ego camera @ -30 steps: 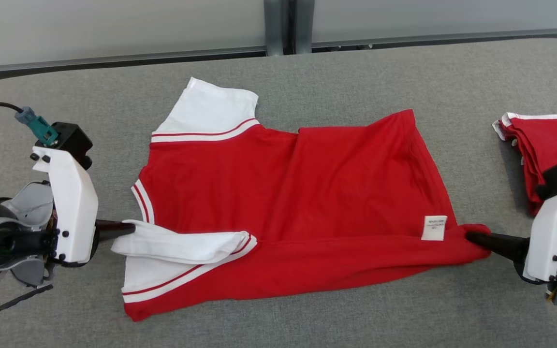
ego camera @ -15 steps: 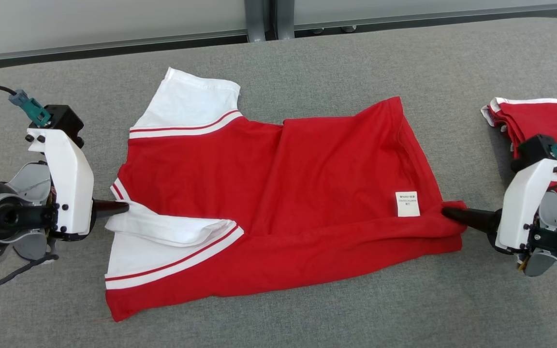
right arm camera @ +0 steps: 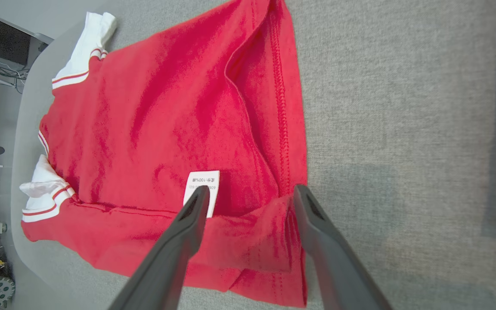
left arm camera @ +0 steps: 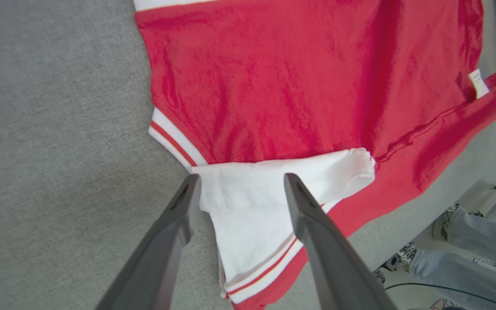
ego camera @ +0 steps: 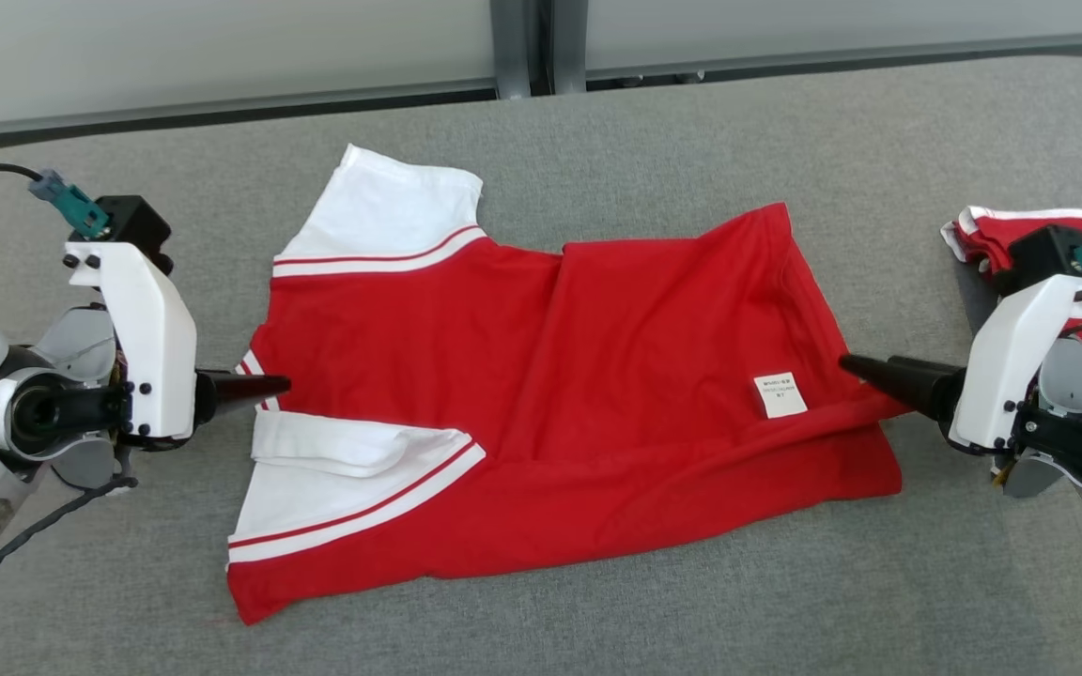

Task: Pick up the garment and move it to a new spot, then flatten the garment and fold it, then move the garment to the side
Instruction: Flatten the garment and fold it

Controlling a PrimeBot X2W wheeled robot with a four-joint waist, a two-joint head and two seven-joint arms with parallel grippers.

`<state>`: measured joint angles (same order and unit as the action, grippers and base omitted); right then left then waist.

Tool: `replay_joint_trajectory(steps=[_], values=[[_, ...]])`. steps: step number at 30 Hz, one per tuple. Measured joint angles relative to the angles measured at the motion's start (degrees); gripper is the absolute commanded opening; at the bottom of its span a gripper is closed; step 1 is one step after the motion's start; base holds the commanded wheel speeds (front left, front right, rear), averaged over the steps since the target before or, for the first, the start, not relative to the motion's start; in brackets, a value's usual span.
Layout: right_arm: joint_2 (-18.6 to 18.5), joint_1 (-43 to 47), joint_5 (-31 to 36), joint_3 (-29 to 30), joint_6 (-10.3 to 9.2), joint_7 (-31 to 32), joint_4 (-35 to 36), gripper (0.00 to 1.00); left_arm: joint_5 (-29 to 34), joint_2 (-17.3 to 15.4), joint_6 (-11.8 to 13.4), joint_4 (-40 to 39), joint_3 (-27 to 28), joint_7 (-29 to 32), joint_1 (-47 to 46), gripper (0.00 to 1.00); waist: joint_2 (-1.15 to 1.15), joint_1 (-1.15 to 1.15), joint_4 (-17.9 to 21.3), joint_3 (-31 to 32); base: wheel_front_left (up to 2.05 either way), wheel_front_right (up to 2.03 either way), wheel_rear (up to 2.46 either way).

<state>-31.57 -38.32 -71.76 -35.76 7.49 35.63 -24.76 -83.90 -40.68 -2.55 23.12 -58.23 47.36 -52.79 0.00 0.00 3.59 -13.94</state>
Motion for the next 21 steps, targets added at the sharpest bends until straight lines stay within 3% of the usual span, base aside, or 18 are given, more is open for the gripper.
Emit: replay_joint_trajectory(steps=[4,8,11,14,17,21], values=[[-0.33,1.71,3.5,3.74,-0.01,-10.44,2.74,1.0,1.53,-0.56,-1.77,-0.16,1.31,-5.3,0.6,1.0,0.0,0.0,-0.53,2.07,0.0,0.0,0.0],[0.09,6.14,7.33,6.84,0.0,-20.91,5.49,1.0,7.55,-1.88,-2.69,-1.98,3.08,-18.04,1.99,1.0,0.0,0.0,-1.09,4.51,0.0,0.0,0.0],[0.6,10.09,9.94,9.4,-0.01,-27.74,7.09,1.0,12.63,-2.48,-1.18,-3.49,3.7,-28.17,5.04,1.0,0.0,0.0,-1.53,6.39,0.0,0.0,0.0],[1.29,13.93,14.66,13.13,0.0,-36.24,7.82,1.0,16.5,-2.93,2.41,-6.55,4.46,-37.56,8.93,1.0,0.0,0.0,-2.09,7.96,0.0,0.0,0.0],[2.88,16.44,20.62,16.81,0.0,-43.74,8.73,1.0,18.75,-3.39,7.7,-10.31,5.76,-45.36,13.21,1.0,0.0,0.0,-2.51,9.0,0.0,0.0,0.0],[6.5,22.24,25.39,19.26,0.0,-45.2,8.72,1.0,20.49,-3.22,16.75,-16.45,7.9,-56.16,21.34,1.0,0.0,0.0,-2.46,9.88,0.0,0.0,0.0]])
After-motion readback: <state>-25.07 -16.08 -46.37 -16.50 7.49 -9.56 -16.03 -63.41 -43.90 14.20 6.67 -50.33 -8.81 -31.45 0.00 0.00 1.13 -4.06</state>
